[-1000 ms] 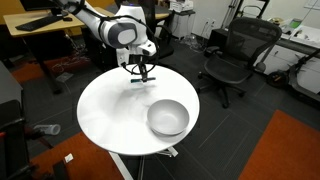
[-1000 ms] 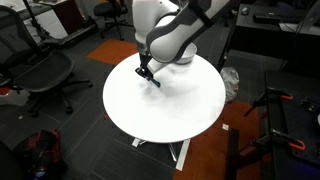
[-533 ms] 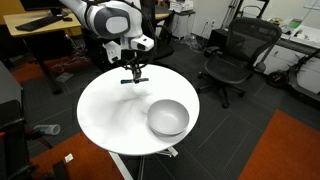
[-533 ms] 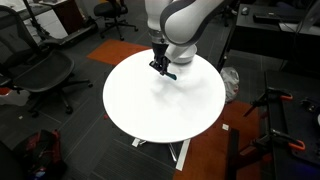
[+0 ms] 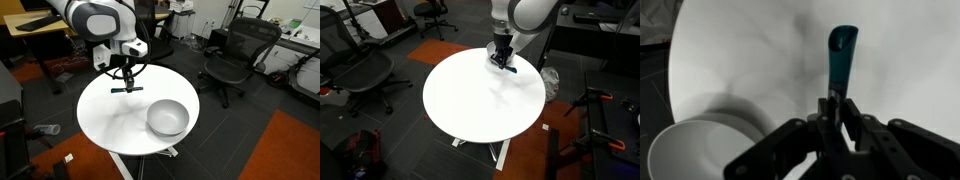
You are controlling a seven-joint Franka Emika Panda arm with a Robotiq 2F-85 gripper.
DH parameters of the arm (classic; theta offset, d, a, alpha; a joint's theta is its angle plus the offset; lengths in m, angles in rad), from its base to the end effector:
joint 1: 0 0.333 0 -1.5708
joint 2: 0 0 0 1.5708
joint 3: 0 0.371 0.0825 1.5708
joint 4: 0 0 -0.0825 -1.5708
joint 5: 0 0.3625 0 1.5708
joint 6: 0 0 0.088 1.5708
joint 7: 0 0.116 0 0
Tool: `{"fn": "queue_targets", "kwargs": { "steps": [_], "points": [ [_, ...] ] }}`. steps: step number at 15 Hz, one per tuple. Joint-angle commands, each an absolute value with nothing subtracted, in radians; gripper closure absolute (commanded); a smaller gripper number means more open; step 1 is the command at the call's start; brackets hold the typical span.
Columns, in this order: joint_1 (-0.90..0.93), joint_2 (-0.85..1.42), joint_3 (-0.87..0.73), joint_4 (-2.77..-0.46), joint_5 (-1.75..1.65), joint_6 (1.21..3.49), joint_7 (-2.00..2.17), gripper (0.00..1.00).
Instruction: Put the marker in the bowl
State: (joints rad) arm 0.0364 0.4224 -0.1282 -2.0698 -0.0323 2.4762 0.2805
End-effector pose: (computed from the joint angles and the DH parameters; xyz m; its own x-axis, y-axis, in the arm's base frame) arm 0.5964 -0.0509 0.2833 0.9442 -0.3294 0.0060 -0.3290 -0.9415 0.0732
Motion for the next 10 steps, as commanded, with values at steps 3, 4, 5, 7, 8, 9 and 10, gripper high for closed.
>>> {"fn": "queue_targets", "kwargs": {
  "steps": [3,4,5,7,8,9,10],
  "points": [
    [-0.003,0.334,-0.153,-2.217,-0.051,2.545,0.281,0.95],
    [-0.004,0.332,-0.163,-2.23,-0.055,2.557,0.292,0.95],
    [-0.005,0.33,-0.173,-2.243,-0.055,2.571,0.306,0.95],
    [-0.003,0.334,-0.197,-2.258,-0.06,2.592,0.337,0.95],
    [0.002,0.34,-0.212,-2.261,-0.064,2.599,0.362,0.95],
    [0.014,0.349,-0.234,-2.261,-0.079,2.599,0.407,0.95],
    [0.021,0.354,-0.249,-2.263,-0.088,2.6,0.442,0.95]
  ]
}}
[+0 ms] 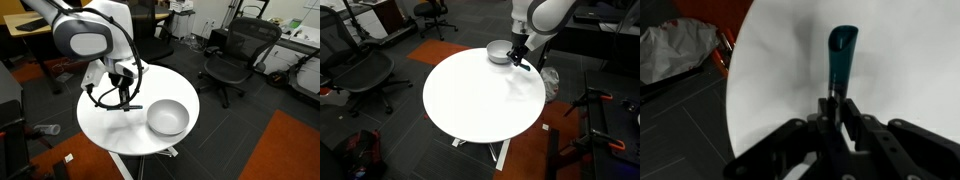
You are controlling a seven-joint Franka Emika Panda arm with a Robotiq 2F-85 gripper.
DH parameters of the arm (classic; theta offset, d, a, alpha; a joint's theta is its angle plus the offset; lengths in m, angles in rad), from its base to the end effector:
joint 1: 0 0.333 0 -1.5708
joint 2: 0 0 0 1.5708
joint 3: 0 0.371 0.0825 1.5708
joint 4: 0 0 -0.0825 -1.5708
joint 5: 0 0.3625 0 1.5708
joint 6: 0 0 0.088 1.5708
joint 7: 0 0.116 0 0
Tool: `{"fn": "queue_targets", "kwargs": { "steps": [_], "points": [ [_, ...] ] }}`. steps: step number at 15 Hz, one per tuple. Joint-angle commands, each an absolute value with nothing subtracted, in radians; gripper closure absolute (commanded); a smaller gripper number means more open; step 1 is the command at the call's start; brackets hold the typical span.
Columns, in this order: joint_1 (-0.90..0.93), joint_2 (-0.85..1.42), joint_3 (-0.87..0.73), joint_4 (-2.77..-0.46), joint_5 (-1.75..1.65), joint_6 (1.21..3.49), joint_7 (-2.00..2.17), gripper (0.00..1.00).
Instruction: Put the marker in the bowl
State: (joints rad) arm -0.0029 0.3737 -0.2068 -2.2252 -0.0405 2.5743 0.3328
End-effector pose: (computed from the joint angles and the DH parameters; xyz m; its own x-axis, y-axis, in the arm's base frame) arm 0.5442 -0.1125 0.2665 0.8802 -0.4744 0.0123 -0.4732 -0.8756 0.0973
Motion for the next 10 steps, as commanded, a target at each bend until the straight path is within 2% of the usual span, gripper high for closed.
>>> {"fn": "queue_targets", "kwargs": {
  "steps": [1,10],
  "points": [
    [0.031,0.362,-0.268,-2.259,-0.108,2.59,0.493,0.95],
    [0.081,0.421,-0.329,-2.237,-0.166,2.548,0.819,0.95]
  ]
}}
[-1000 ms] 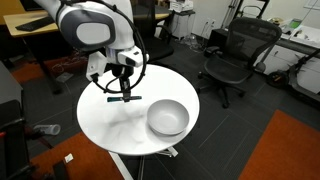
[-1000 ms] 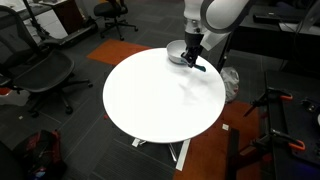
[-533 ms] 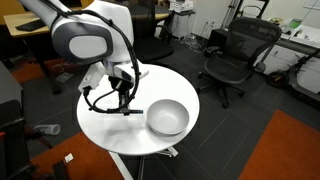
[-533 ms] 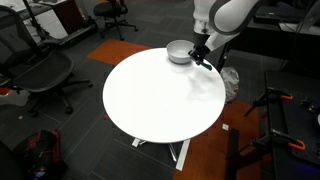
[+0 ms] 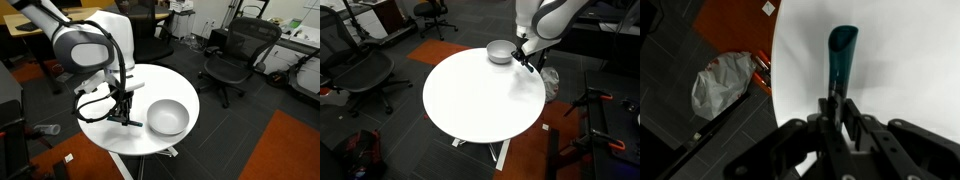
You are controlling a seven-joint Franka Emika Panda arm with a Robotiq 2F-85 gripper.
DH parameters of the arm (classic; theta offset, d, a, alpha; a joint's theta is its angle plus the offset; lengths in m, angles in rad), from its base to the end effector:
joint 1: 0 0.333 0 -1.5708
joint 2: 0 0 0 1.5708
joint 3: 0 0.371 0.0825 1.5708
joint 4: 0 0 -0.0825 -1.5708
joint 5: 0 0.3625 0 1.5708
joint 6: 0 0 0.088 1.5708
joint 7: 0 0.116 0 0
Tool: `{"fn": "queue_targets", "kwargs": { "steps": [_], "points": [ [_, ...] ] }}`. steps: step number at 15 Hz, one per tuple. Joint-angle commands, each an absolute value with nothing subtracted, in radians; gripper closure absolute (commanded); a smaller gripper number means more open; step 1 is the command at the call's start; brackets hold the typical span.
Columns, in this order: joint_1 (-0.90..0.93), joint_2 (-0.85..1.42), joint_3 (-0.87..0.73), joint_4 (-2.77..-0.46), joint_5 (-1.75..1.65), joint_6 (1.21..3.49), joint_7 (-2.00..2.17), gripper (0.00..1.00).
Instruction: Put the marker in the bowl
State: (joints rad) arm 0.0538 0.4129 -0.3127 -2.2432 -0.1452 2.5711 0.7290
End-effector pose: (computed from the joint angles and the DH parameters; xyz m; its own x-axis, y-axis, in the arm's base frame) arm 0.5289 -0.1357 0.2448 0.6693 -0.7402 0.0635 -0.7352 -0.6477 0.1999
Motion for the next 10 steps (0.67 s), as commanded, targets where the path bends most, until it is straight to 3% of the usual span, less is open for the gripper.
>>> {"fn": "queue_targets", "kwargs": {
  "steps": [1,10],
  "points": [
    [0.078,0.425,-0.321,-2.239,-0.159,2.558,0.828,0.95],
    [0.061,0.476,-0.296,-2.249,-0.123,2.639,0.834,0.95]
  ]
}}
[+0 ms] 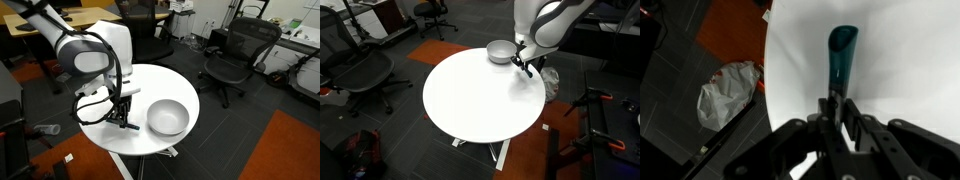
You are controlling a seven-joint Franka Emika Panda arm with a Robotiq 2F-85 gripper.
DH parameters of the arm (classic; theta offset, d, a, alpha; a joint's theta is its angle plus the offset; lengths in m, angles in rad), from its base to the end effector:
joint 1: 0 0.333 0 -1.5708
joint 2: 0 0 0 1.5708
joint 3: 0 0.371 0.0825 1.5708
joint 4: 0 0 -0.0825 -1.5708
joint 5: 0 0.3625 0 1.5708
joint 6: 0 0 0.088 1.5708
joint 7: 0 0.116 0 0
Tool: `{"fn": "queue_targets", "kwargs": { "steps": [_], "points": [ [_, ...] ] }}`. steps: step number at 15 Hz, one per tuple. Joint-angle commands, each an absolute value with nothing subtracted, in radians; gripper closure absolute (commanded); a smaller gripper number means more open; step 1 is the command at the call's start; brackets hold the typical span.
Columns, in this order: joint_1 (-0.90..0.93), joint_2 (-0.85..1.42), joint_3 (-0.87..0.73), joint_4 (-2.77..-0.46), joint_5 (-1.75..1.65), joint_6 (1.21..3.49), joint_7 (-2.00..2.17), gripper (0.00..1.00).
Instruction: Put the marker in the bowl
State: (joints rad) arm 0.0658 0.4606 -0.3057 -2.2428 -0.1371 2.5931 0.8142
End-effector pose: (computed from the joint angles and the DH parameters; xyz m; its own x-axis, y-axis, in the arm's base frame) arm 0.5294 -0.1261 0.2212 0.6183 -0.7833 0.0644 -0.7755 -0.5947 0.2118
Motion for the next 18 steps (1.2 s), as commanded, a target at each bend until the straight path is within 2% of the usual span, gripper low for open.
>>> {"fn": "queue_targets", "kwargs": {
  "steps": [1,6,7,8,10,16,17,18],
  "points": [
    [0.062,0.485,-0.298,-2.249,-0.121,2.653,0.834,0.95],
    [0.071,0.522,-0.307,-2.251,-0.104,2.713,0.832,0.95],
    [0.073,0.526,-0.309,-2.252,-0.101,2.718,0.83,0.77],
    [0.074,0.528,-0.309,-2.253,-0.096,2.726,0.827,0.55],
    [0.084,0.528,-0.32,-2.255,-0.098,2.735,0.832,0.51],
    [0.12,0.444,-0.36,-2.307,-0.121,2.759,0.827,0.07],
    [0.124,0.424,-0.364,-2.317,-0.124,2.758,0.823,0.01],
    [0.129,0.399,-0.366,-2.329,-0.13,2.756,0.821,0.0]
  ]
}}
